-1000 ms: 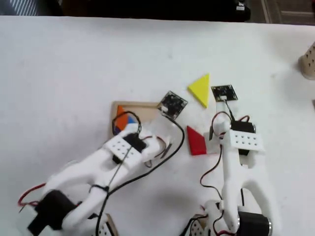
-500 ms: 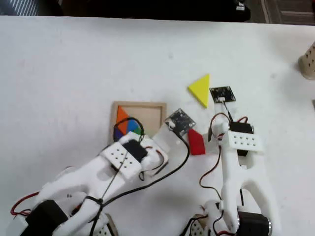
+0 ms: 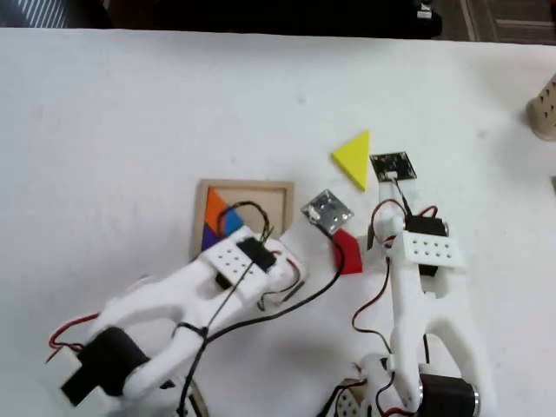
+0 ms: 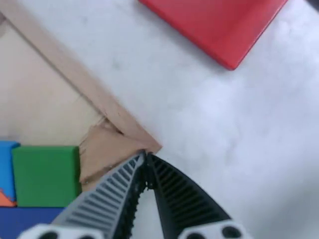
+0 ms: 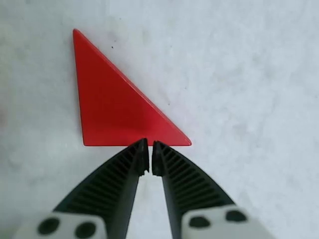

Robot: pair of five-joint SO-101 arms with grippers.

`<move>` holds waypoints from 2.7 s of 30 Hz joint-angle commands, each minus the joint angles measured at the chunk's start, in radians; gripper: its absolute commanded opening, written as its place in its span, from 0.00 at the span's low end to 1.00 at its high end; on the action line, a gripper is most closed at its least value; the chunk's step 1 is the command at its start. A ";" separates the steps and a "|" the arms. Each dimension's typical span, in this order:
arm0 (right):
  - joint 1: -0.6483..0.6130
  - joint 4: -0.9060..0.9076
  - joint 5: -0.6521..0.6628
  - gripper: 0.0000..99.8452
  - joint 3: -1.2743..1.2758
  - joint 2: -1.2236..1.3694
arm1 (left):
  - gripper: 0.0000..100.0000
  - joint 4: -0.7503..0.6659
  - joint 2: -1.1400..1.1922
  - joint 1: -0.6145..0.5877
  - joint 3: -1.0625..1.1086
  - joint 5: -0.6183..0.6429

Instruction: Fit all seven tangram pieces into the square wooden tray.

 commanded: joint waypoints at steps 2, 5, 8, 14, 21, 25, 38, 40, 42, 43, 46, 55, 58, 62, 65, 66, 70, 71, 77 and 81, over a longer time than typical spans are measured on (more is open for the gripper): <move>-0.007 -0.016 0.000 0.02 -0.005 -0.042 | 0.02 -0.087 0.004 -0.039 -0.071 0.009; -0.007 -0.016 0.000 0.02 -0.005 -0.042 | 0.02 -0.110 0.005 -0.065 -0.066 0.086; -0.007 -0.016 0.000 0.02 -0.005 -0.042 | 0.02 -0.107 0.004 -0.074 -0.066 0.104; -0.007 -0.016 0.000 0.02 -0.005 -0.042 | 0.02 -0.063 -0.002 -0.065 -0.072 0.057; -0.008 -0.016 0.000 0.02 -0.005 -0.042 | 0.02 -0.190 -0.002 -0.070 -0.080 0.078; -0.008 -0.016 0.002 0.02 -0.005 -0.042 | 0.02 -0.315 0.005 -0.073 -0.077 0.190; -0.004 -0.019 0.002 0.02 -0.005 -0.042 | 0.02 -0.227 0.108 -0.074 -0.069 0.206; -0.004 -0.019 0.002 0.02 -0.005 -0.042 | 0.02 -0.192 0.097 -0.076 -0.069 0.206; -0.005 -0.019 0.002 0.02 -0.005 -0.042 | 0.02 -0.155 0.071 -0.091 -0.066 0.206; -0.005 -0.019 0.002 0.02 -0.005 -0.042 | 0.02 -0.140 0.056 -0.101 -0.064 0.206; -0.007 -0.019 0.002 0.02 -0.005 -0.042 | 0.02 -0.094 0.008 -0.134 -0.061 0.206; -0.007 -0.019 0.002 0.02 -0.005 -0.041 | 0.02 -0.064 -0.024 -0.157 -0.068 0.206; -0.007 -0.019 0.002 0.02 -0.005 -0.041 | 0.02 -0.084 -0.025 -0.157 -0.069 0.206; -0.007 -0.019 0.002 0.02 -0.005 -0.042 | 0.02 -0.170 -0.024 -0.177 -0.064 0.206; -0.007 -0.019 0.002 0.02 -0.005 -0.042 | 0.02 -0.284 -0.015 -0.223 -0.061 0.209; -0.007 -0.019 0.002 0.02 -0.005 -0.042 | 0.02 -0.313 -0.005 -0.240 -0.061 0.210; -0.007 -0.019 0.002 0.02 -0.005 -0.041 | 0.02 -0.330 0.099 -0.272 -0.103 0.207; -0.007 -0.019 0.002 0.02 -0.005 -0.041 | 0.02 -0.308 0.128 -0.272 -0.121 0.207; -0.007 -0.021 0.002 0.02 -0.005 -0.039 | 0.02 -0.167 0.186 -0.272 -0.198 0.206; -0.007 -0.021 0.002 0.02 -0.005 -0.038 | 0.02 -0.084 0.171 -0.292 -0.195 0.206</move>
